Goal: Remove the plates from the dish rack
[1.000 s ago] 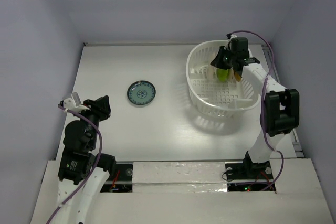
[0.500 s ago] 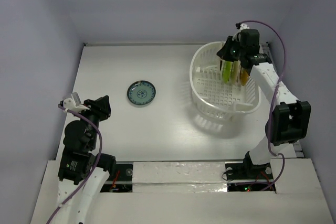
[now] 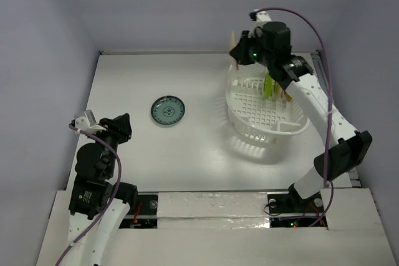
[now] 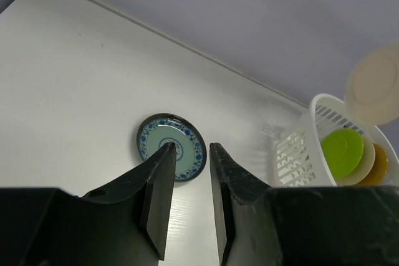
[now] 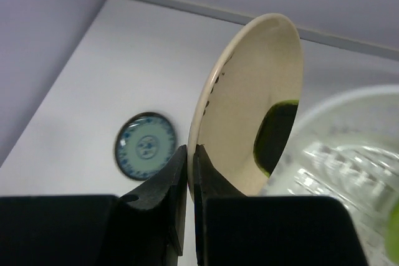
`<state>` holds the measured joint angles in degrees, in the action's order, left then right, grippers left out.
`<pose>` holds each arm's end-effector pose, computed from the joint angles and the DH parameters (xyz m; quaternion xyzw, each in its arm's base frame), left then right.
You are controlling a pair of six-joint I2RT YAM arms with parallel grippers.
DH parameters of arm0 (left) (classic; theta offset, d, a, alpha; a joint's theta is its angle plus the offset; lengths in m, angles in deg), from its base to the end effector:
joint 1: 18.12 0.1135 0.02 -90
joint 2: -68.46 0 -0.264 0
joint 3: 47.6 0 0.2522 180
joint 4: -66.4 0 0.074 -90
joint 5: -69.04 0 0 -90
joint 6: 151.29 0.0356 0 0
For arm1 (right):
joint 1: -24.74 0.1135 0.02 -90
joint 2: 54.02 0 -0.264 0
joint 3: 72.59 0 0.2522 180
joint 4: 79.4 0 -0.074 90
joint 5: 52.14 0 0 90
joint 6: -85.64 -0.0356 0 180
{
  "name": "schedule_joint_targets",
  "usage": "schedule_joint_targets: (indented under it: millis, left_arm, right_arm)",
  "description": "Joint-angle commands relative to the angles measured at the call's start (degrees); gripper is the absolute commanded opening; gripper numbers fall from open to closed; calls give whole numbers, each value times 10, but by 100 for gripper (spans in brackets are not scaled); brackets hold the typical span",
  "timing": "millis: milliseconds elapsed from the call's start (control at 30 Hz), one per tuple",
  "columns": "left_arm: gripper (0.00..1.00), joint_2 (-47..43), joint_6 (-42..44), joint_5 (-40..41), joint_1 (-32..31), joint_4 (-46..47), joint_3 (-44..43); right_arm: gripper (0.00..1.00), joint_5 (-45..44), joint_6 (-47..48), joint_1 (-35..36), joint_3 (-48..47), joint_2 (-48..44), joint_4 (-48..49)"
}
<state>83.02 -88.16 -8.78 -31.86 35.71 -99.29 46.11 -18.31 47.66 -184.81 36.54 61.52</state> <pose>0.0733 -0.0102 0.3443 -0.1543 0.6491 -0.1910 0.7200 0.3307 0.1454 0.4379 -0.1053 0.7982 0.2417 0.5417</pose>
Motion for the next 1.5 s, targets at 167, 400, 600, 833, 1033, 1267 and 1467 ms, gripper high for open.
schedule_joint_targets:
  millis: [167,400,600,833,1033,1267,1467]
  left_arm:
    - [26,-6,0,15,9,18,0]
    - [25,-14,-5,34,9,9,-5]
    - [25,-15,-7,38,9,6,-7]
    - [25,-15,-10,43,9,4,-7]
    - [26,-16,-11,43,9,3,-8]
    - [26,-16,-12,42,9,2,-7]
    - [26,-16,-13,43,9,1,-7]
  right_arm:
    - [0,-75,90,210,-170,173,-69]
    - [0,-97,156,279,-310,323,-110]
    - [0,-123,186,314,-376,413,-124]
    - [0,-186,208,342,-367,478,-115]
    - [31,-184,188,347,-310,451,-70]
    - [44,-213,179,347,-281,405,-61]
    - [42,-271,154,339,-190,296,-18]
